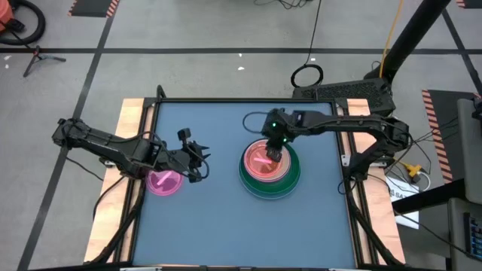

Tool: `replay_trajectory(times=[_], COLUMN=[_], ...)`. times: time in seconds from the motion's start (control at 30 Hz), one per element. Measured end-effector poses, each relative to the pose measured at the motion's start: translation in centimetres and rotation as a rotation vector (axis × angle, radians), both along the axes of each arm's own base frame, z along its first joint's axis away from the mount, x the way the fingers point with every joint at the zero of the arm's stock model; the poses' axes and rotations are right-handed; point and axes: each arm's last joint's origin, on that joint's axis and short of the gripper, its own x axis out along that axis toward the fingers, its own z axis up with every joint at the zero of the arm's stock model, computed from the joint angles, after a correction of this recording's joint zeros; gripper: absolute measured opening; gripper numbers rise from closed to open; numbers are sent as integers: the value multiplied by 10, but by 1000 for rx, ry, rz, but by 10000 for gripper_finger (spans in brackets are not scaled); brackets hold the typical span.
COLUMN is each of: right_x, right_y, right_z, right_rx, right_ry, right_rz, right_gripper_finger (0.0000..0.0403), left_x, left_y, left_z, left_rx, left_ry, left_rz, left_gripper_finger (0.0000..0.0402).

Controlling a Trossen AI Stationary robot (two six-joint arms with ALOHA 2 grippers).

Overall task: Stack plastic plates
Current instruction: Stack the light pink plate on top of the light pink plate

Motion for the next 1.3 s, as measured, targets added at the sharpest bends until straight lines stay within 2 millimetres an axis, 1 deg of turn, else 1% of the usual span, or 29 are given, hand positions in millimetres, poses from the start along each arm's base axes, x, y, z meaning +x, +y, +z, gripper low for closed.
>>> replay_trajectory(times=[0.17, 0.33, 0.47, 0.6, 0.8, 0.97, 1.1, 1.17, 1.3], right_x=[12, 18, 21, 23, 27, 26, 26, 26, 26], right_y=[29, 59, 78, 91, 102, 103, 103, 103, 105], right_z=[4, 5, 7, 8, 9, -3, -11, -12, -12], right_rx=[-54, -99, -137, -207, -251, -267, -289, -296, -291], right_ry=[-71, -110, -136, -162, -247, -292, -343, -363, -373], right_rz=[160, 309, 392, 434, 493, 502, 504, 502, 507], right_gripper_finger=[93, 93, 93, 93, 93, 93, 93, 93, 93], left_x=[0, 0, -2, -5, -12, -13, -16, -19, -29], left_y=[0, -1, -4, -13, -32, -48, -57, -61, -64], left_z=[0, 0, -2, -13, -37, -53, -66, -74, -89], left_rx=[-24, -66, -141, -213, -323, -516, -665, -666, -556], left_ry=[-12, -33, -45, 18, 163, 311, 446, 518, 653], left_rz=[19, 47, 73, 129, 229, 274, 400, 469, 614], left_gripper_finger=[108, 108, 108, 108, 108, 108, 108, 108, 108])
